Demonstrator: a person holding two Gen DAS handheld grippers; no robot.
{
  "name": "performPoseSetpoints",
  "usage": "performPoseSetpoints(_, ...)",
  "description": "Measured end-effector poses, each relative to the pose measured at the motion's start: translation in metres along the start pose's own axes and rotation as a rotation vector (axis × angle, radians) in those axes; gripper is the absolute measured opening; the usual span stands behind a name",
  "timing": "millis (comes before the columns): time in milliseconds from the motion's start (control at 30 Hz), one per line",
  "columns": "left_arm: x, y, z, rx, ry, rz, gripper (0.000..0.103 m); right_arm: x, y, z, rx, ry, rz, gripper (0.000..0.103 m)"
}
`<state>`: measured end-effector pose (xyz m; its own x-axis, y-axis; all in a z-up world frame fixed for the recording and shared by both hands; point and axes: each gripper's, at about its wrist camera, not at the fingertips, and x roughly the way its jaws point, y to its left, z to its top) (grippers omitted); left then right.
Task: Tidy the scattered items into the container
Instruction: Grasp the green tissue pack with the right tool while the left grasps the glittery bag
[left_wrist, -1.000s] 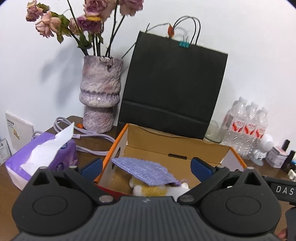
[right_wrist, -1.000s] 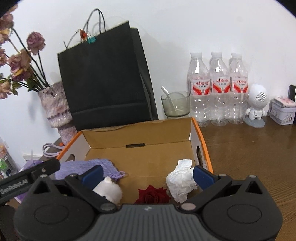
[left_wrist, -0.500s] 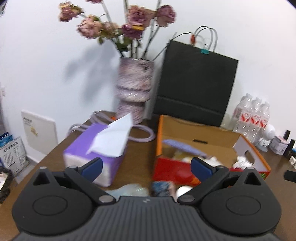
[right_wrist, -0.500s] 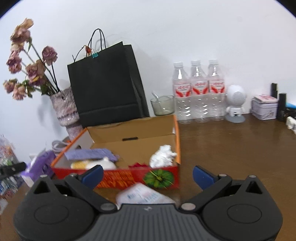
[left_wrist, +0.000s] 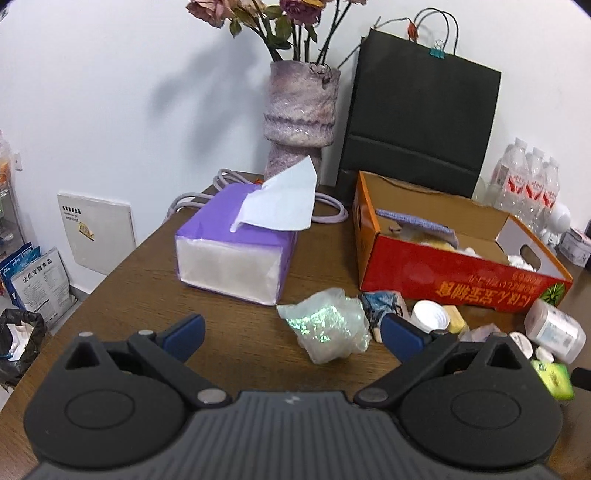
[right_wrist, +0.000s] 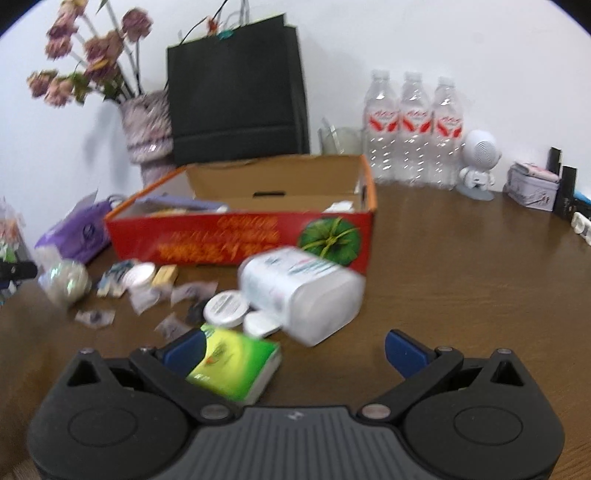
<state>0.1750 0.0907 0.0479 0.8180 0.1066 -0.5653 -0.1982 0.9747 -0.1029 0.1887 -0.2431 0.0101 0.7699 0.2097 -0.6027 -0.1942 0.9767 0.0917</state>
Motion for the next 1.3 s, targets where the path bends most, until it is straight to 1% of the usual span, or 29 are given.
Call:
performPoseSetpoints(200,0.013,-0.003,0.004,0.037,0.021,-0.027,0.103,0.017,0.031,0.001,0.005,0.051,-0.037,0.103)
performPoseSetpoints(300,0.026,-0.006,0.009,0.066,0.047,-0.033,0.103,0.025,0.044,0.004,0.010,0.069,-0.061,0.103)
performPoseSetpoints(367,0.037,-0.007,0.010,0.064,0.068,-0.034,0.103,0.032,0.052,0.005,-0.005,0.089,-0.101,0.103)
performPoseSetpoints(433,0.048,-0.007,0.008,0.058,0.084,-0.050,0.102,0.038,0.058,0.003,-0.022,0.103,-0.152,0.103)
performPoseSetpoints(467,0.052,-0.006,0.006,0.056,0.082,-0.059,0.092,0.040,0.059,0.001,-0.025,0.106,-0.170,0.103)
performPoseSetpoints(500,0.056,-0.006,0.003,0.057,0.076,-0.061,0.081,0.041,0.059,-0.001,-0.024,0.105,-0.182,0.100)
performPoseSetpoints(533,0.059,-0.005,0.001,0.061,0.077,-0.071,0.054,0.041,0.059,-0.003,-0.023,0.100,-0.181,0.097)
performPoseSetpoints(567,0.061,-0.005,-0.001,0.066,0.091,-0.093,0.040,0.040,0.058,-0.005,-0.019,0.089,-0.169,0.089)
performPoseSetpoints(600,0.062,-0.004,-0.003,0.064,0.108,-0.121,0.039,0.038,0.057,-0.005,-0.012,0.083,-0.152,0.076)
performPoseSetpoints(633,0.060,-0.003,-0.004,0.055,0.106,-0.138,0.037,0.035,0.055,-0.005,0.001,0.080,-0.135,0.069)
performPoseSetpoints(700,0.053,-0.002,-0.004,0.055,0.090,-0.152,0.037,0.031,0.052,-0.005,0.021,0.069,-0.125,0.068)
performPoseSetpoints(800,0.036,-0.004,-0.002,0.062,0.028,-0.148,0.037,0.023,0.049,-0.007,0.020,0.038,-0.112,0.068)
performPoseSetpoints(867,0.028,-0.005,0.000,0.058,0.008,-0.155,0.037,0.018,0.048,-0.007,0.010,0.019,-0.116,0.068)
performPoseSetpoints(967,0.021,-0.009,-0.001,0.052,0.006,-0.175,0.037,0.011,0.046,-0.007,0.002,-0.003,-0.120,0.068)
performPoseSetpoints(1100,0.013,-0.017,-0.006,0.051,0.014,-0.195,0.037,0.005,0.040,-0.006,0.011,-0.013,-0.106,0.068)
performPoseSetpoints(1300,-0.006,-0.036,-0.009,0.074,-0.025,-0.235,0.037,-0.009,0.038,-0.003,0.009,-0.052,-0.091,0.068)
